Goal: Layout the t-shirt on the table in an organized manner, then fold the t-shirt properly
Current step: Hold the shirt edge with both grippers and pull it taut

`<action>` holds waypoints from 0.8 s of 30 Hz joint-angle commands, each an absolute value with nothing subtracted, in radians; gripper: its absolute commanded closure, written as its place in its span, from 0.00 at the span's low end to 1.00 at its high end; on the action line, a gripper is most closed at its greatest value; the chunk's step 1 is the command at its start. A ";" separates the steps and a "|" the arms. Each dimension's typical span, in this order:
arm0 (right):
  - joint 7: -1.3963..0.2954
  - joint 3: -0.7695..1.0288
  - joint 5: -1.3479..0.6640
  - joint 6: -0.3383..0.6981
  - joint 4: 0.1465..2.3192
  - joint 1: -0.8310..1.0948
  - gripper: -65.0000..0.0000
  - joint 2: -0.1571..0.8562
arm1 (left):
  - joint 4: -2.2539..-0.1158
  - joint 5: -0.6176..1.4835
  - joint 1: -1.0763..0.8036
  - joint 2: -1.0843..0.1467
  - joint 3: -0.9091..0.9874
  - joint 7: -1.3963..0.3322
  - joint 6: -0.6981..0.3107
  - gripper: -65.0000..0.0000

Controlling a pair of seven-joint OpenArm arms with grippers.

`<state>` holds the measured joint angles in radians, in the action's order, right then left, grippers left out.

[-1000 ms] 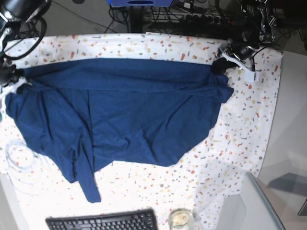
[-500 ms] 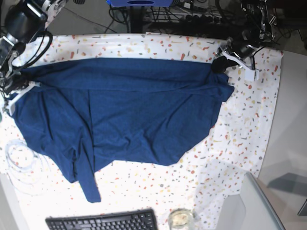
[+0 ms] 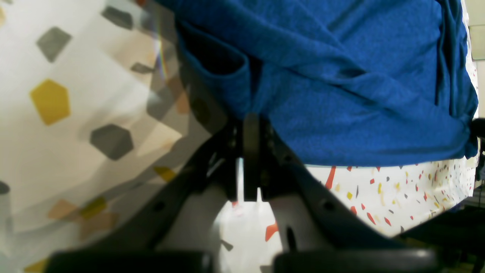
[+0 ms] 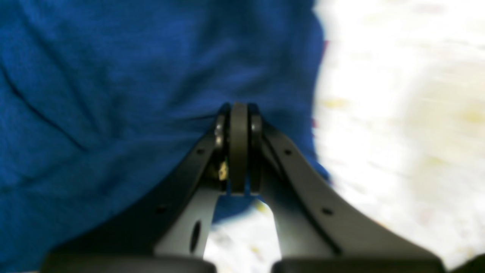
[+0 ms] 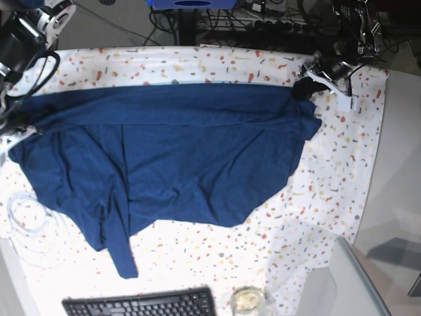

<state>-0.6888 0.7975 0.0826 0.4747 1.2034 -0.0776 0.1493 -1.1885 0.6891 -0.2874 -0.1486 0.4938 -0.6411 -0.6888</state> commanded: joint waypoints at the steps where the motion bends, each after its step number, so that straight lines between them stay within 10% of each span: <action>1: -0.705 0.805 0.065 0.473 1.287 -0.062 0.98 0.147 | -1.204 0.705 -0.295 -0.160 0.496 -0.631 -0.698 1.00; 5: -0.788 0.984 -0.137 0.473 1.538 0.039 0.90 0.042 | -1.204 0.705 -0.297 -0.176 0.496 -0.631 -0.698 1.00; 12: -0.826 1.106 -0.476 0.473 1.458 0.120 0.19 0.022 | -1.213 0.705 -0.297 -0.179 0.496 -0.631 -0.644 1.00; 24: -0.776 1.102 -0.498 0.562 1.182 0.090 0.25 0.062 | -1.287 0.705 -0.320 -0.180 0.496 -0.631 -0.639 1.00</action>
<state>-0.7563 1.1065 -0.4919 0.5560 1.1809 0.1024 0.0536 -1.2716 0.6888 -0.3172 -0.1692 0.4919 -0.6441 -0.6323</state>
